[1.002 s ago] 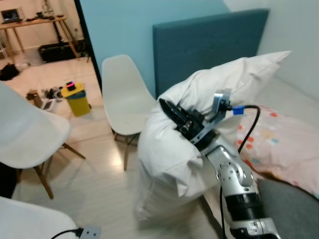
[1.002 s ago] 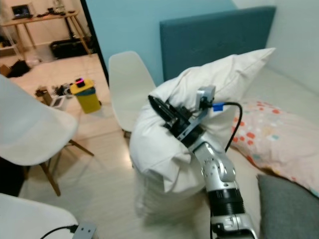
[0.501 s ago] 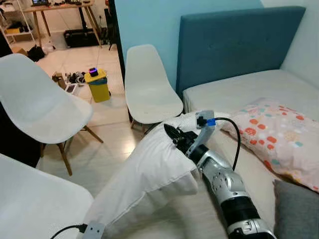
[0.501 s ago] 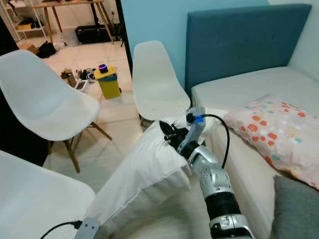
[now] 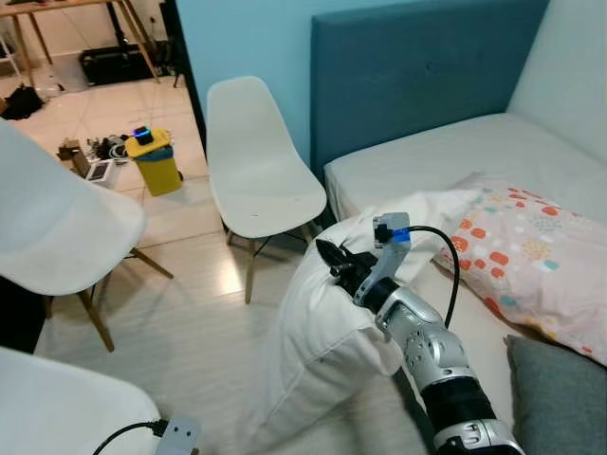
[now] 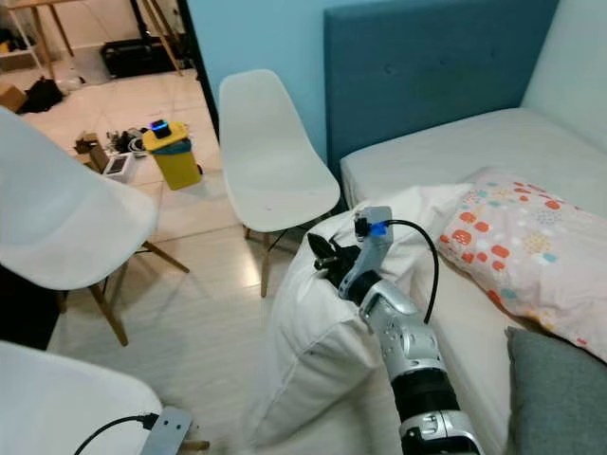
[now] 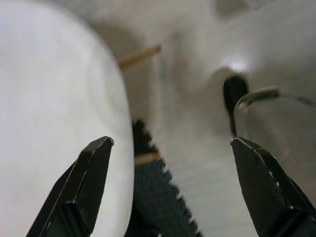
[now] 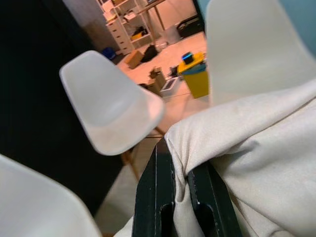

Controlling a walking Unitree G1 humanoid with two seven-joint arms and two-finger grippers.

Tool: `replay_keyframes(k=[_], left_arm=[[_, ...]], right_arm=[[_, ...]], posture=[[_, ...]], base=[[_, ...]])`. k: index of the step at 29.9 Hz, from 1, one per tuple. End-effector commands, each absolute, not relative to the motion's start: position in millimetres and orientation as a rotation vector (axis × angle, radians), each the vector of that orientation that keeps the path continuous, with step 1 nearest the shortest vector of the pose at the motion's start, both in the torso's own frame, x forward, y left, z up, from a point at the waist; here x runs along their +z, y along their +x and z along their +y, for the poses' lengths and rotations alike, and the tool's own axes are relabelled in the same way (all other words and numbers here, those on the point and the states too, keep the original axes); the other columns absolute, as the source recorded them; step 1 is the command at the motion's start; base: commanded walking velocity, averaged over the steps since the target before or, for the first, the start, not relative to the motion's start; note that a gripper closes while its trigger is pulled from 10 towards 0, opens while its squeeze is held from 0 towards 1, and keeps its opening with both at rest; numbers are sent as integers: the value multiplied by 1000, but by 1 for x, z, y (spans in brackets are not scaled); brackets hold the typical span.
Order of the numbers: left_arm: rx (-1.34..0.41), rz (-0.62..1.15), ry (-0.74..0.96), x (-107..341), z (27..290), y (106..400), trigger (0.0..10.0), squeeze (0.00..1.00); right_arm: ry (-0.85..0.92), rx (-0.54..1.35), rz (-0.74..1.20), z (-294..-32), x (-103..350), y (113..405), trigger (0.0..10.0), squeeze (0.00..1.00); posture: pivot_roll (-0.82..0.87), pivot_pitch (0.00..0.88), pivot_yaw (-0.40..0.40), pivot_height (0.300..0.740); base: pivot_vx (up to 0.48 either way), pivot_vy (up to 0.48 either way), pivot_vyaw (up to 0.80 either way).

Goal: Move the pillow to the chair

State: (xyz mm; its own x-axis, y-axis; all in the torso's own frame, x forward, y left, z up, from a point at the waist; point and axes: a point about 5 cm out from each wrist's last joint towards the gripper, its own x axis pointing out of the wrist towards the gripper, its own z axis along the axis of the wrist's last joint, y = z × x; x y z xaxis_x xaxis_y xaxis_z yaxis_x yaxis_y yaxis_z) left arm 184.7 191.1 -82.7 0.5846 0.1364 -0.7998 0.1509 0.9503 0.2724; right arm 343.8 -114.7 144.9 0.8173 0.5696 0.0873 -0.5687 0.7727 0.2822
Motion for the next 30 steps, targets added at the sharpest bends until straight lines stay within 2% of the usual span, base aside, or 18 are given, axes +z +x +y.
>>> replay_keyframes(k=[1,3,7,15,25,30], left_arm=[[1,956,316,-84,192,183,10000,0],[0,950,313,-83,191,185,10000,0],[0,938,307,-81,190,189,10000,0],[14,925,301,-78,194,193,10000,0],[67,791,259,-58,194,226,10000,0],[88,754,242,-50,196,238,10000,0]], right_arm=[[252,718,-179,-94,186,347,10000,0],[253,724,-194,-94,189,347,10000,0],[221,750,-235,-90,199,347,10000,0],[244,797,-285,-90,211,343,10000,0],[255,892,-356,-79,229,339,10000,0],[277,867,-361,-79,234,344,10000,0]], posture=[[-1,84,40,720],[-1,85,40,720],[-3,109,35,720],[-1,79,31,720],[12,69,34,720],[14,67,34,720]], base=[[480,0,0],[480,0,0],[480,0,794],[480,0,782],[480,0,769],[480,0,0]])
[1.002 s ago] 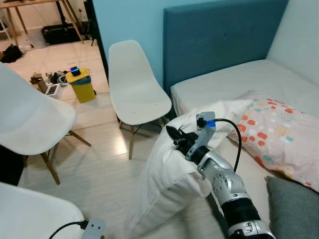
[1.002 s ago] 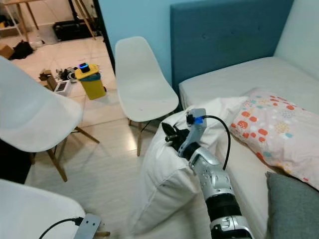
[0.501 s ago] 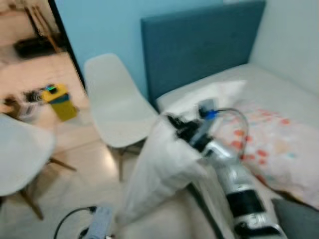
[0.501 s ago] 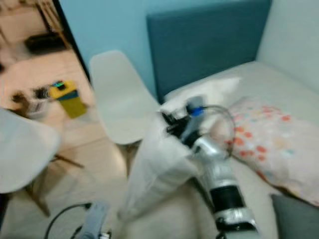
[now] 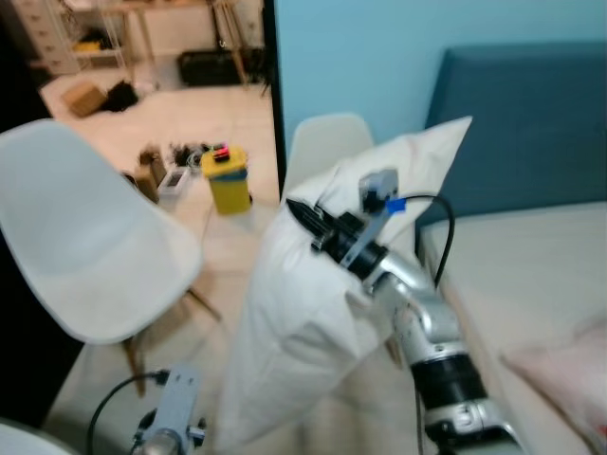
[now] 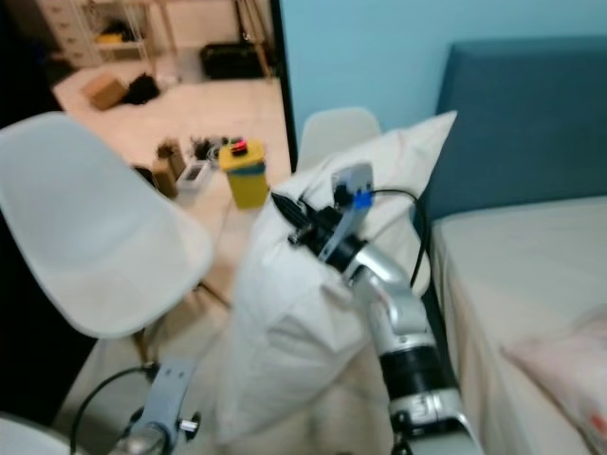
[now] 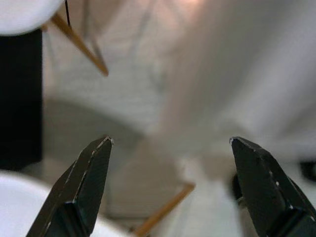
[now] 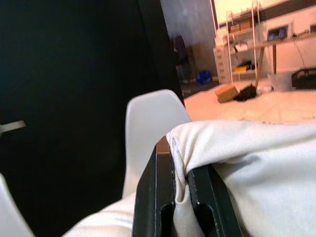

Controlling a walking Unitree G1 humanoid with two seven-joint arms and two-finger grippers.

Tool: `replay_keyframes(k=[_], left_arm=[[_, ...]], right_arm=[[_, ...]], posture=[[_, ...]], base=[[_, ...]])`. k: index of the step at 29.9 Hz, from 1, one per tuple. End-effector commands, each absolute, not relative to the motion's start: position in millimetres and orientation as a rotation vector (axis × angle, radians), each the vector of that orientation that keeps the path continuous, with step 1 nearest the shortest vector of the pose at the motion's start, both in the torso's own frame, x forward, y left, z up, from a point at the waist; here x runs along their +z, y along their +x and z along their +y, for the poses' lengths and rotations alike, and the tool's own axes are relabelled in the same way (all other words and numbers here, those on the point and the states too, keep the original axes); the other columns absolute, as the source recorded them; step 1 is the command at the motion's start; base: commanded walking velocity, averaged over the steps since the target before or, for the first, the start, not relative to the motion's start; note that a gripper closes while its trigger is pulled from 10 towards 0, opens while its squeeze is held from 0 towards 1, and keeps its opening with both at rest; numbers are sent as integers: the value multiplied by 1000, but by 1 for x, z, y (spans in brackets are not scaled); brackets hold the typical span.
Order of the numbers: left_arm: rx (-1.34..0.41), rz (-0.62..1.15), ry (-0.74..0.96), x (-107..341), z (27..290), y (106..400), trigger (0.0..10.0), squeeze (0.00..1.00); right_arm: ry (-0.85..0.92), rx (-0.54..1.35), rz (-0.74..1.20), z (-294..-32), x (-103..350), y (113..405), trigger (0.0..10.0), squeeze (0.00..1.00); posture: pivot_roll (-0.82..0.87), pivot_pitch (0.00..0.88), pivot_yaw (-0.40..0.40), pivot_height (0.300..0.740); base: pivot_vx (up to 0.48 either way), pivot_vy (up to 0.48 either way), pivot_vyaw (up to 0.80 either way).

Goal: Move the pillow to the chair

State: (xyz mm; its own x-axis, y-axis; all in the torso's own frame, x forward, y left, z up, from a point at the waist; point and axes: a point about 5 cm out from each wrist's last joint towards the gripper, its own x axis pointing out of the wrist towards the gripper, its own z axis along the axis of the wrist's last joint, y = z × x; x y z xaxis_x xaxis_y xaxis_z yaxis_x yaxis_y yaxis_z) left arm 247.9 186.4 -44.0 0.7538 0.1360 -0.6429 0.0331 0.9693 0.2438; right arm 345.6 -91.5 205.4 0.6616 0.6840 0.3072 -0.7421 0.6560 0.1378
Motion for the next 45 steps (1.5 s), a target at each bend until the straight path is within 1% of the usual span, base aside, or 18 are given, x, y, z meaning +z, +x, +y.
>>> replay_keyframes(k=[1,4,5,9,16,26,27,33,36,37,39,42,45], left_arm=[[89,745,239,-48,196,240,10000,0],[89,736,237,-47,195,242,10000,0],[86,723,233,-45,194,245,10000,0],[84,720,232,-45,194,245,10000,0],[64,687,223,-41,187,251,10000,0],[57,685,226,-41,185,252,10000,0],[60,696,226,-43,186,249,10000,0],[63,708,222,-45,186,246,10000,0],[48,713,220,-46,182,245,10000,0],[42,718,215,-47,181,244,10000,0],[39,721,213,-48,180,244,10000,0],[15,722,239,-48,176,244,10000,0],[-4,726,284,-49,173,243,10000,0]], right_arm=[[281,851,-362,-80,236,347,10000,0],[284,826,-364,-82,238,350,10000,0],[296,775,-362,-88,241,355,10000,0],[301,760,-360,-90,241,356,10000,0],[328,709,-320,-99,239,361,10000,0],[319,687,-294,-104,235,364,10000,0],[298,655,-264,-109,230,368,10000,0],[259,590,-213,-120,222,372,10000,0],[234,533,-163,-127,213,377,10000,0],[194,519,-117,-127,205,378,10000,0],[165,512,-85,-128,200,378,10000,0],[144,501,-40,-129,191,378,10000,0],[81,492,62,-132,172,377,10000,0]], posture=[[14,67,36,720],[15,68,35,720],[17,69,36,720],[18,69,36,720],[20,74,33,720],[14,77,27,720],[12,67,23,720],[6,59,23,720],[-2,49,21,720],[-4,46,20,720],[-5,45,20,720],[-9,40,17,720],[-19,35,14,720]], base=[[480,0,0],[480,0,0],[480,0,0],[480,0,0],[480,0,-738],[480,0,-738],[480,0,-738],[406,0,-734],[207,0,0],[0,0,0],[0,0,0],[0,0,0],[0,-260,0]])
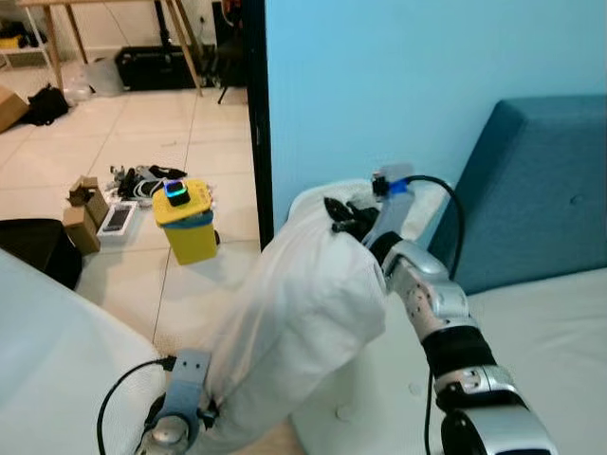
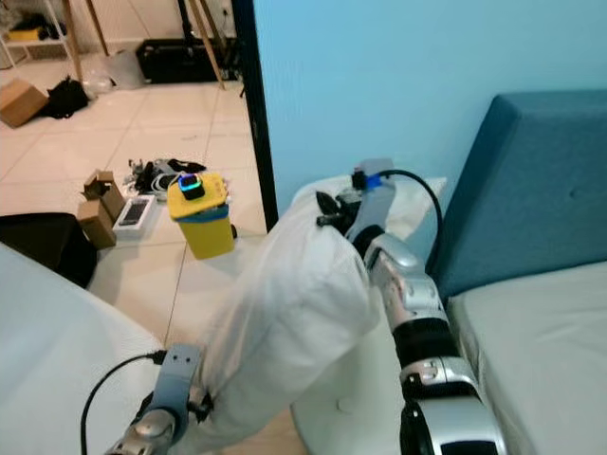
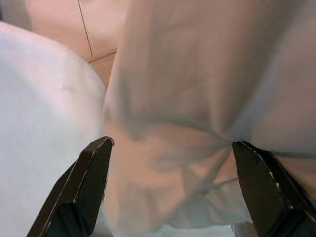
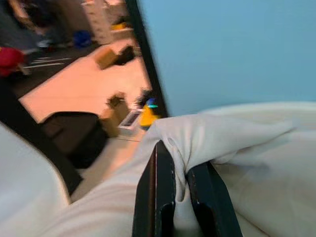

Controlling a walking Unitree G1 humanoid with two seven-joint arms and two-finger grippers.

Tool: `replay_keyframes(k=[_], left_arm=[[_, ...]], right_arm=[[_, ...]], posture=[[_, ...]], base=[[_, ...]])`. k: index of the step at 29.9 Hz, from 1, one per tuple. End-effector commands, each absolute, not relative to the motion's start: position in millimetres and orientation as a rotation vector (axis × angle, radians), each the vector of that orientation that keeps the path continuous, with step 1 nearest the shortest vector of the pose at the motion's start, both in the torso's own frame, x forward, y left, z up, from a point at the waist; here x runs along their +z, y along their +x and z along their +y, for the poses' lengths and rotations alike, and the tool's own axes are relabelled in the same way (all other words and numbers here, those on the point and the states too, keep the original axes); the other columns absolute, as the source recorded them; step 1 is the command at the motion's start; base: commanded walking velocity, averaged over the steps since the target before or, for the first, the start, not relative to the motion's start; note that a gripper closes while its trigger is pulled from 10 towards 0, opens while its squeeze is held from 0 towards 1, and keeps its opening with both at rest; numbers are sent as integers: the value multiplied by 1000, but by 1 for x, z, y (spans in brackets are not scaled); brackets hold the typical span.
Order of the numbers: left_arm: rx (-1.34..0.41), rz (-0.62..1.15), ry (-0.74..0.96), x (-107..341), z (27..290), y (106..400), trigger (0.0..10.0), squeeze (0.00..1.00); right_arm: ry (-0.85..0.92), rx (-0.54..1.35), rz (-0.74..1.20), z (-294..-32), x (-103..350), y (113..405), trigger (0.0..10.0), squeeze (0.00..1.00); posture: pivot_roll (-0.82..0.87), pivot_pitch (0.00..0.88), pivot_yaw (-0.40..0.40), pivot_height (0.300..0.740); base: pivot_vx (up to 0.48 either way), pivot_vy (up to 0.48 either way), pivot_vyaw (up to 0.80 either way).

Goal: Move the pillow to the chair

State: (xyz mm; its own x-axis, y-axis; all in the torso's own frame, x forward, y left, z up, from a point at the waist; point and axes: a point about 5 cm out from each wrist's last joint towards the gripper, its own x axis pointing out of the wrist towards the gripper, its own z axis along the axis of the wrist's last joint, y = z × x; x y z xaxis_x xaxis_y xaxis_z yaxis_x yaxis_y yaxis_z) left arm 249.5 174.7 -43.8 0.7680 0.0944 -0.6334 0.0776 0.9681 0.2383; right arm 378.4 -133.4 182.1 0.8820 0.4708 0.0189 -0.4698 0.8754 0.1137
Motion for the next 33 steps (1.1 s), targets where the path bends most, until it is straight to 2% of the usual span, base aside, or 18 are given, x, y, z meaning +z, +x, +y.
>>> replay_keyframes(k=[1,4,10,13,23,33], left_arm=[[-4,726,284,-49,173,243,10000,0],[-15,730,306,-50,172,243,10000,0],[-18,728,301,-49,171,243,10000,0],[-31,721,325,-49,170,244,10000,0],[-36,678,326,-43,166,252,10000,0],[-37,677,380,-42,168,252,10000,0]], right_arm=[[81,492,62,-132,172,377,10000,0],[33,481,117,-135,162,377,10000,0],[19,395,166,-148,150,378,10000,0],[-13,346,180,-155,145,379,10000,0],[-65,259,217,-167,135,379,10000,0],[-103,251,246,-167,128,379,10000,0]], posture=[[-19,35,14,720],[-19,34,16,720],[-21,38,21,720],[-20,43,24,720],[-16,49,25,720],[-14,50,27,720]], base=[[0,-480,0],[0,-480,0],[0,0,0],[0,-435,0],[0,0,0],[0,-469,0]])
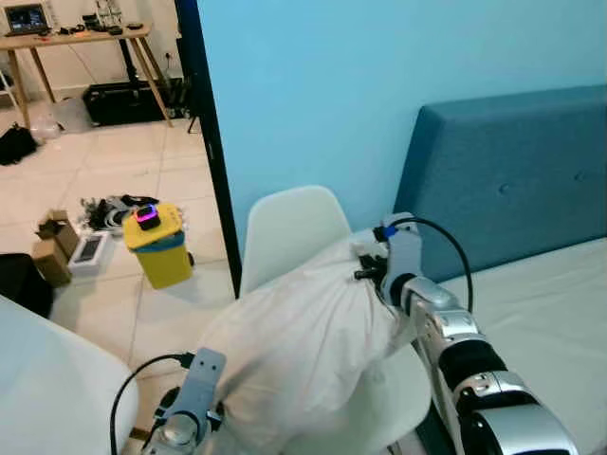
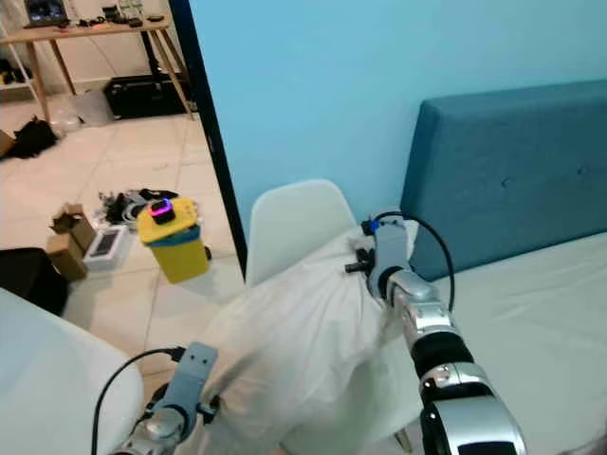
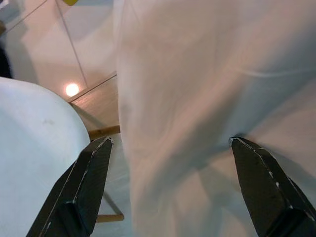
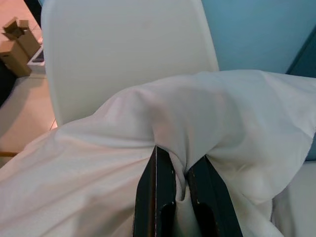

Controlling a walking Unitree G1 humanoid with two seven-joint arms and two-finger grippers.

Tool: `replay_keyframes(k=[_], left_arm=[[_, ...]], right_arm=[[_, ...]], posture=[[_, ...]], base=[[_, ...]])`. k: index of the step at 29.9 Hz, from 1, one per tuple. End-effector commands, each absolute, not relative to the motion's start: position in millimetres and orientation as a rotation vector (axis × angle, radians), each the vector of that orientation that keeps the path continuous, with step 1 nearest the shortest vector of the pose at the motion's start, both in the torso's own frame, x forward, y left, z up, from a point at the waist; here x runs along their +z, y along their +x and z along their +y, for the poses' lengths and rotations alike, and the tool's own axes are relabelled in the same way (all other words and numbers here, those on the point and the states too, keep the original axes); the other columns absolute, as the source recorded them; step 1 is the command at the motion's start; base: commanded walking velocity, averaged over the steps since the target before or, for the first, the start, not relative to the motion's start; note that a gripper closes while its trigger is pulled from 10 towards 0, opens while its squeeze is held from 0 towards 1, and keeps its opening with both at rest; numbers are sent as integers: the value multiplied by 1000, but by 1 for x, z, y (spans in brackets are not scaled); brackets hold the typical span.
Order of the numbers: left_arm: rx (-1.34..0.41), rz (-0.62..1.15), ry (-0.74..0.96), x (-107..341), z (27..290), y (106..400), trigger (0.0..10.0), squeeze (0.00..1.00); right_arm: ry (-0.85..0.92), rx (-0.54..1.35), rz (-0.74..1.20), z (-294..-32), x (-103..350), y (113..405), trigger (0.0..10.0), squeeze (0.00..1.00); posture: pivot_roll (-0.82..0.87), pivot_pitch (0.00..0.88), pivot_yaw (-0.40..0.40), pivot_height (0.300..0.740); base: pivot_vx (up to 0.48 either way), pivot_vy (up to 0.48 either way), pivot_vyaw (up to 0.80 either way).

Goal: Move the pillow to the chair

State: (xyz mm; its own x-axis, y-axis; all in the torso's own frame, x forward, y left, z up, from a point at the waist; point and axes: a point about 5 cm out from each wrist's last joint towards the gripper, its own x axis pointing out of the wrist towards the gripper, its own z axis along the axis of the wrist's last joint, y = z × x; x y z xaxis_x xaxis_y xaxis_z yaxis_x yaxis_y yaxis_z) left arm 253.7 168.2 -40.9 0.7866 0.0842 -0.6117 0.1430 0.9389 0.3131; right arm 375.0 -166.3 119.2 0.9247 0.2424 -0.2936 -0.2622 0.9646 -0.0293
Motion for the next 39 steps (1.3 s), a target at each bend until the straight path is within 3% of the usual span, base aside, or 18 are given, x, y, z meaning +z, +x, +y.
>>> replay_keyframes(k=[1,11,26,33,39], left_arm=[[-37,677,380,-42,168,252,10000,0],[3,658,363,-39,171,255,10000,0],[-6,657,375,-41,168,253,10000,0],[11,660,396,-40,170,254,10000,0],[16,648,384,-39,170,256,10000,0]], right_arm=[[-103,251,246,-167,128,379,10000,0],[-158,301,275,-155,118,376,10000,0],[-297,196,450,-182,83,362,10000,0],[-284,213,447,-178,81,361,10000,0],[-280,232,413,-174,86,364,10000,0]], posture=[[-14,50,27,720],[-12,54,29,720],[-14,64,26,720],[-20,67,24,720],[-20,68,21,720]], base=[[0,-480,0],[0,-96,0],[0,0,0],[0,-448,0],[0,0,0]])
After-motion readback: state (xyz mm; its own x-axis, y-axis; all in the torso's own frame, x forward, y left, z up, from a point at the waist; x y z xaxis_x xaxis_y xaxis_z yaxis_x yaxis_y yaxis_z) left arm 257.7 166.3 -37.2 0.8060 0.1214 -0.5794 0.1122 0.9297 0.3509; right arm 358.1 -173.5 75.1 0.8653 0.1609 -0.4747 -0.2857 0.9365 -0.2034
